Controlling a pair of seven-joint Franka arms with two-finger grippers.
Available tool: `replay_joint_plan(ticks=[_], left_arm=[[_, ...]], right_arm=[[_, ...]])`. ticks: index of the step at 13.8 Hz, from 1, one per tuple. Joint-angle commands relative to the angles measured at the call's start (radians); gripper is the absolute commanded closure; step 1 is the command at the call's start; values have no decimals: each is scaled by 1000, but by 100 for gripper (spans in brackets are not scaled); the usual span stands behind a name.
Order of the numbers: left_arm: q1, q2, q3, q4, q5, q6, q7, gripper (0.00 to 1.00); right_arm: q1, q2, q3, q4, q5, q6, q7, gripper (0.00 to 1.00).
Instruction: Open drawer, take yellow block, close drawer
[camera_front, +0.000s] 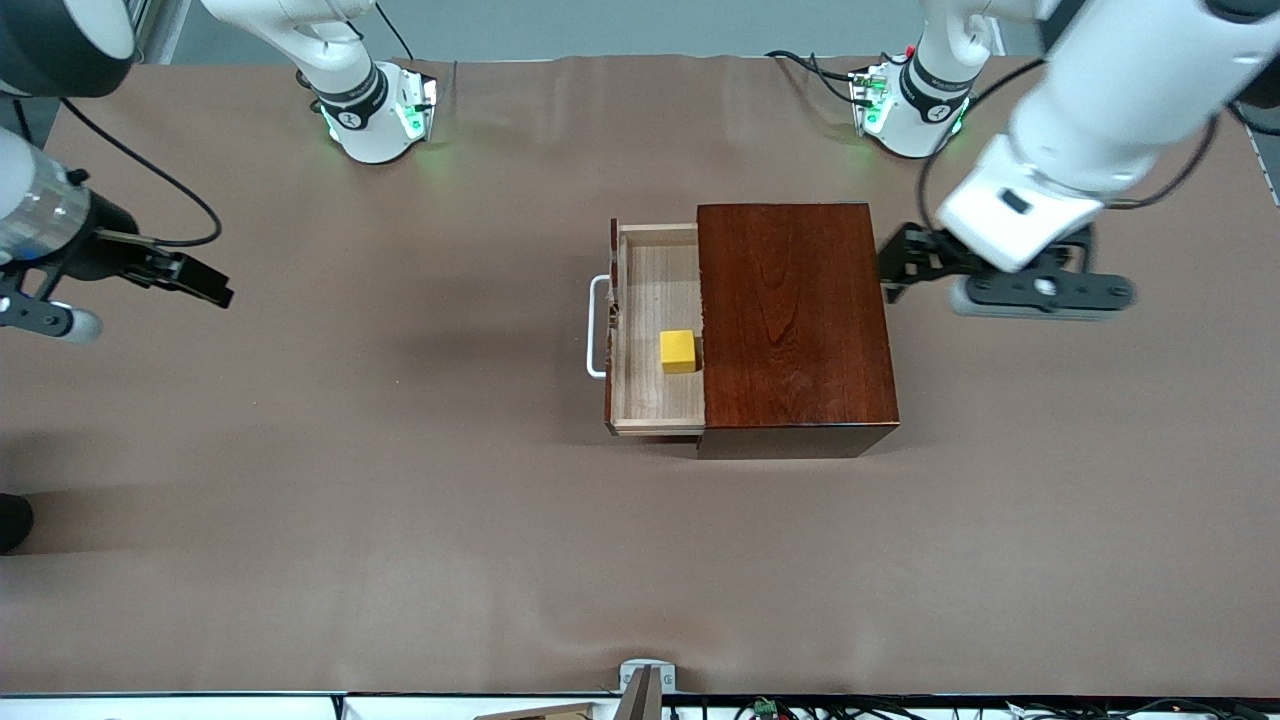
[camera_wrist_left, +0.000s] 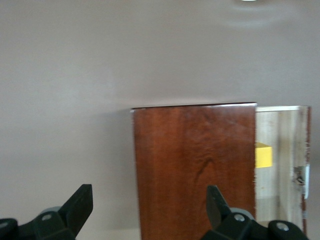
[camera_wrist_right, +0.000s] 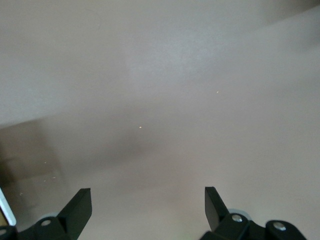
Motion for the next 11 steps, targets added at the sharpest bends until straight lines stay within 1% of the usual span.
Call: replay_joint_plan(ticks=[1,4,5,7,10,11], left_arm=[[71,-59,-13,-70,-17,-5,44,0],[156,-64,-13,-96,-17,-5,125,0],[177,-66,-13,-107,-17,-3,137,0],[208,-78,-13,-128,-17,-3,148,0],[252,-79,-4,-153,-18,18,214,0],[259,-76,-4,-156,-39,21,229,0]], right_arm=[[32,16,-1,35,15,-16,156,0],[83,29,-1,38,130,-8,432,0],[110,40,-1,48,149,-7,527,0],[167,95,-1,114,155,-10,677,0],[257,170,-1,193,153,-7,903,0],[291,204,-1,222,153,-5,980,0]])
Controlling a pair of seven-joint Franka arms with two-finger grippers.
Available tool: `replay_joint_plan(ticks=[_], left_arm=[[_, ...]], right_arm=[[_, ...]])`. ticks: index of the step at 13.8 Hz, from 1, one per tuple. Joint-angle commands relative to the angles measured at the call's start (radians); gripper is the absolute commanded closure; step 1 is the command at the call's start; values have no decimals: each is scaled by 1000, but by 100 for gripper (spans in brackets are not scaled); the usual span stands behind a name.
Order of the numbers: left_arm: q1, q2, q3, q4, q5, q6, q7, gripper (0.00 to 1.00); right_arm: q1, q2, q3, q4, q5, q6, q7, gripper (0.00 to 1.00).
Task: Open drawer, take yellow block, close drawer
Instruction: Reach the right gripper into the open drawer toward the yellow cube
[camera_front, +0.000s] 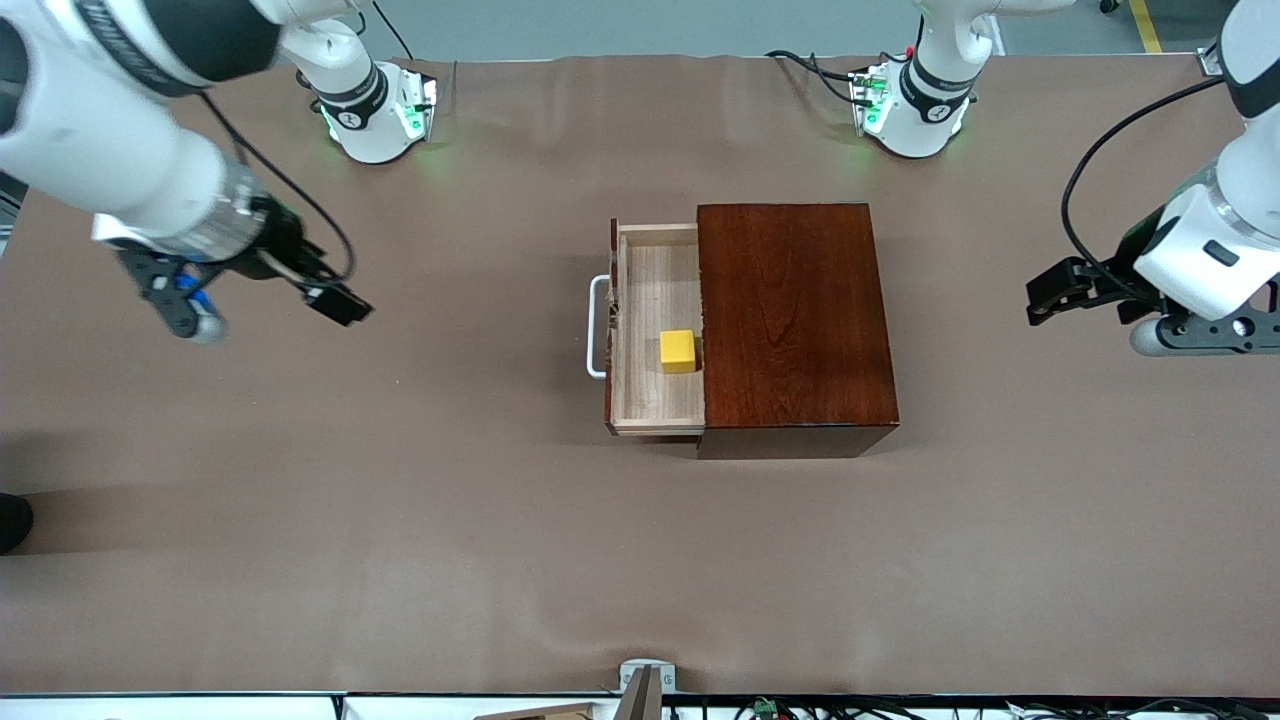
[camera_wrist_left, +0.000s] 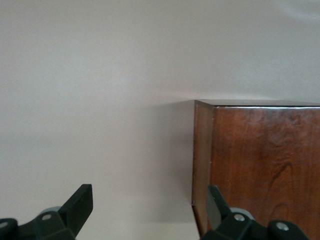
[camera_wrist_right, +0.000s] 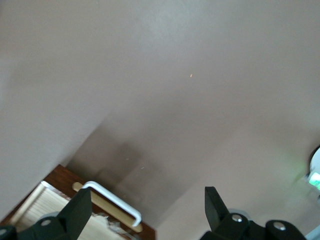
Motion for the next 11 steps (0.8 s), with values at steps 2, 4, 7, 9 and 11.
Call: replay_joint_plan(ticks=[2,4,7,9,11], left_arm=[[33,-28,-4,-47,-54,28,49,0],[28,-22,-7,-44,-56,35,49,0],[34,-20,-5,-41,-67,49,47,0],[37,-20,-4,-42,-65,52,49,0],[36,-22,-7,-41,-65,54,49,0]], right_arm=[[120,169,-9,178,16,2,299,0],[198,260,-7,241,16,80,463,0],[266,344,-7,252,62,249,635,0],[294,392,-9,265,70,308,677,0],[323,458,-11,315,68,314,712,0]])
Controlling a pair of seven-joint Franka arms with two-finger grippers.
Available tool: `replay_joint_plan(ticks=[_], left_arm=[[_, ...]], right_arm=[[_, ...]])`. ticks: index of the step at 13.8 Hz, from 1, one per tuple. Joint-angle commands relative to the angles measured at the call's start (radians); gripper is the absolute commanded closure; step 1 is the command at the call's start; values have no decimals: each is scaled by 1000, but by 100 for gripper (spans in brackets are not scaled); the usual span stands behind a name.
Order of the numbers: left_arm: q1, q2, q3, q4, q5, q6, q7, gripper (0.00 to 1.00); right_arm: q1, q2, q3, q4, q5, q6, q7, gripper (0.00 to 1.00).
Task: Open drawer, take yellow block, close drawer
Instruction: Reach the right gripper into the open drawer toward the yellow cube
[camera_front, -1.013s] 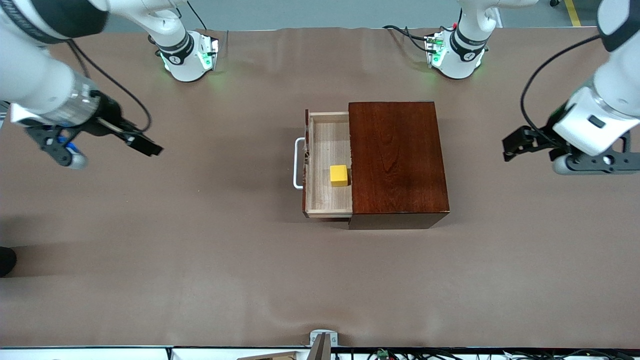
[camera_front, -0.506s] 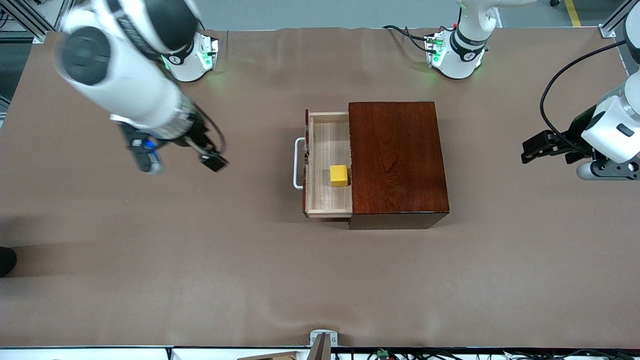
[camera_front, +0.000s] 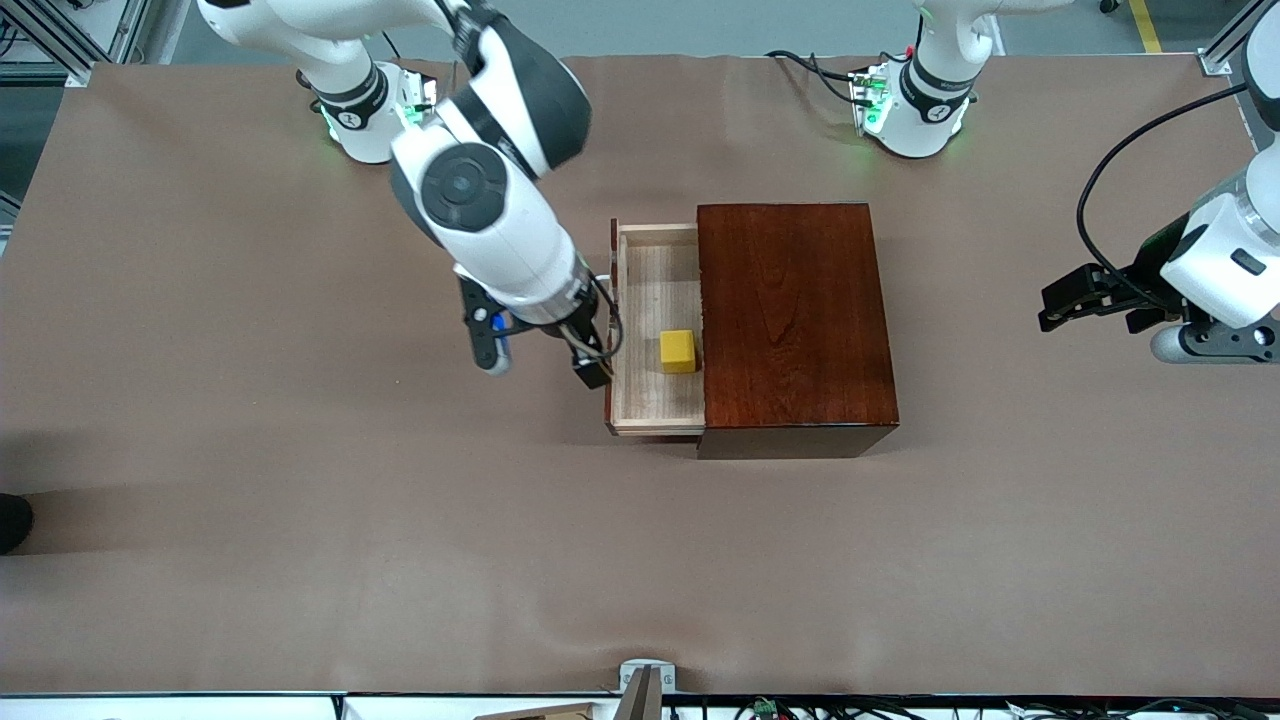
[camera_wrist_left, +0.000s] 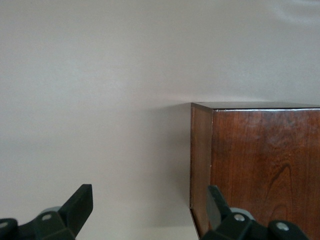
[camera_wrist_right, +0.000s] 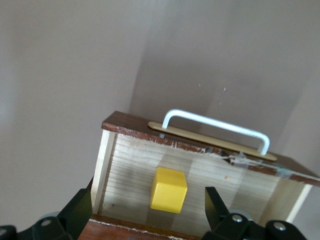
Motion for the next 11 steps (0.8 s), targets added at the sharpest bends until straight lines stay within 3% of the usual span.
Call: replay_joint_plan(ticks=[1,11], left_arm=[[9,-23,-5,-20,-23,16,13,0],[8,-31,-11,-24,30,15,12,0]], right_arm=[[25,95,-14,108,23,-8,53,0],[103,184,-17,105,14,57,85,0]])
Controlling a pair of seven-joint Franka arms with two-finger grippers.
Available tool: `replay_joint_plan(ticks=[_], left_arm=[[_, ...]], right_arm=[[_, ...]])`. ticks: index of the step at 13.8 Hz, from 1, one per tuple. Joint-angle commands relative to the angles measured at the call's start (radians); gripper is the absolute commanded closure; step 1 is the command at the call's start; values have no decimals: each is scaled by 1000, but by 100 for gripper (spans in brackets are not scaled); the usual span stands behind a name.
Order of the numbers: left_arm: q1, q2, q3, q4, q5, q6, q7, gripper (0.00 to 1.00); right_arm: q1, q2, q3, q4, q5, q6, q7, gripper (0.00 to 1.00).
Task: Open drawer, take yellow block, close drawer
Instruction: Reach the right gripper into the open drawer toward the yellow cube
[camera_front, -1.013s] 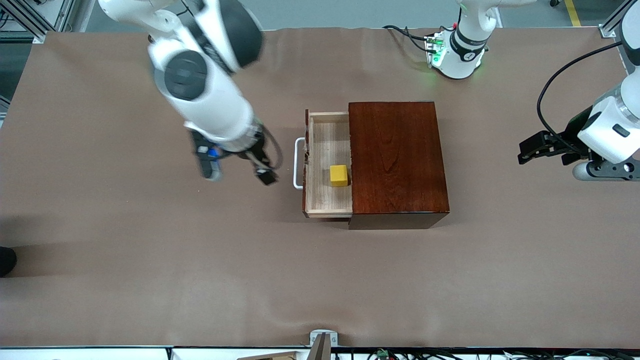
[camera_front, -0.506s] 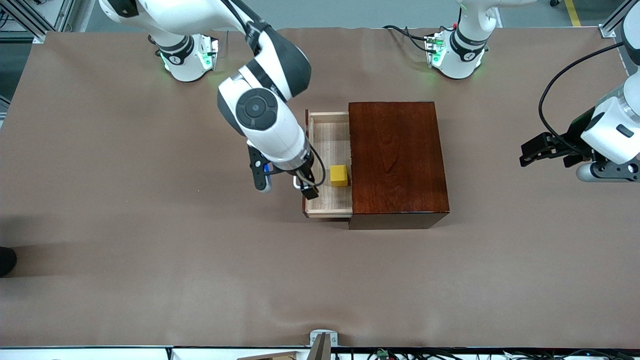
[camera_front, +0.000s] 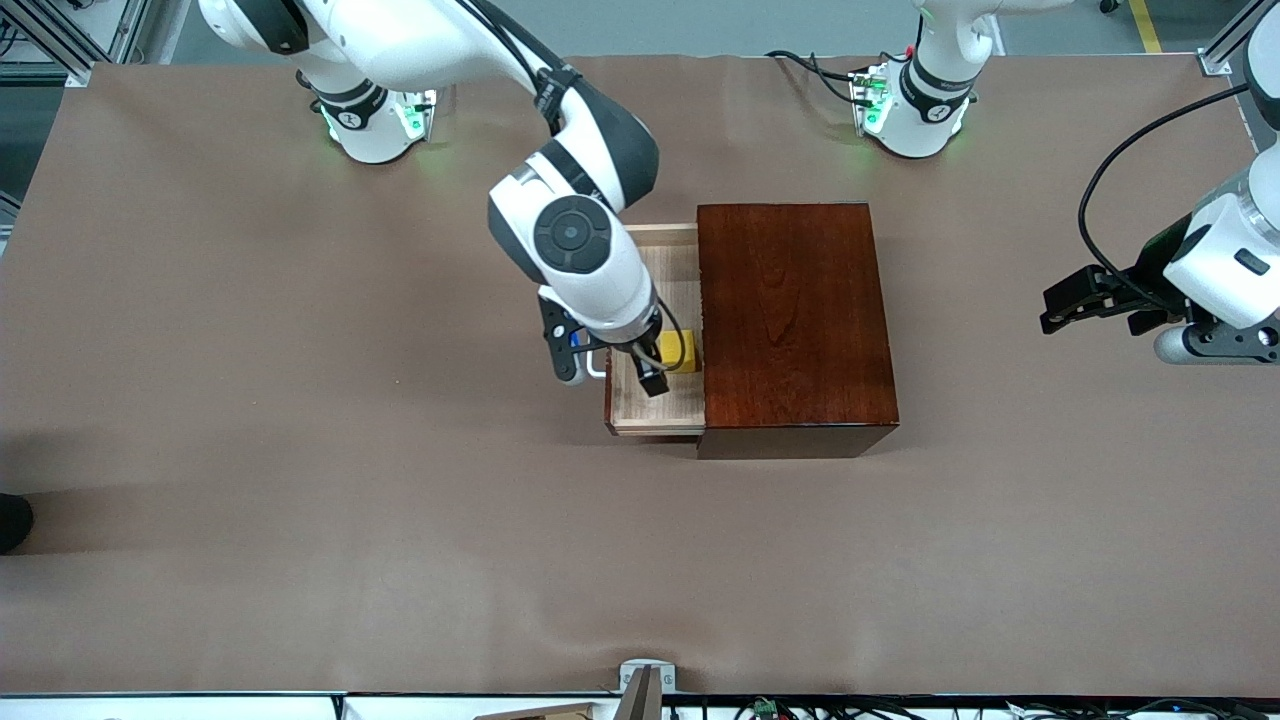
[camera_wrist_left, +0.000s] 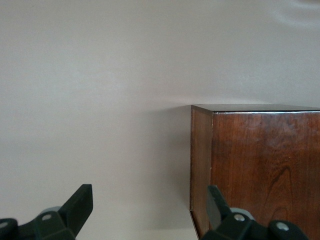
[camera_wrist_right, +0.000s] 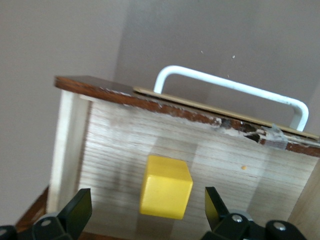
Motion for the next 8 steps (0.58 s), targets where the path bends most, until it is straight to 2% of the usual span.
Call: replay_joint_plan(ticks=[1,8], left_arm=[[6,-32,-11,-24,33,4,12,0],[3,-32,-11,-21,31,1,12,0]], right_arm=[[24,39,-16,37,10,2,17,0],[56,97,-16,29,10,69,45,0]])
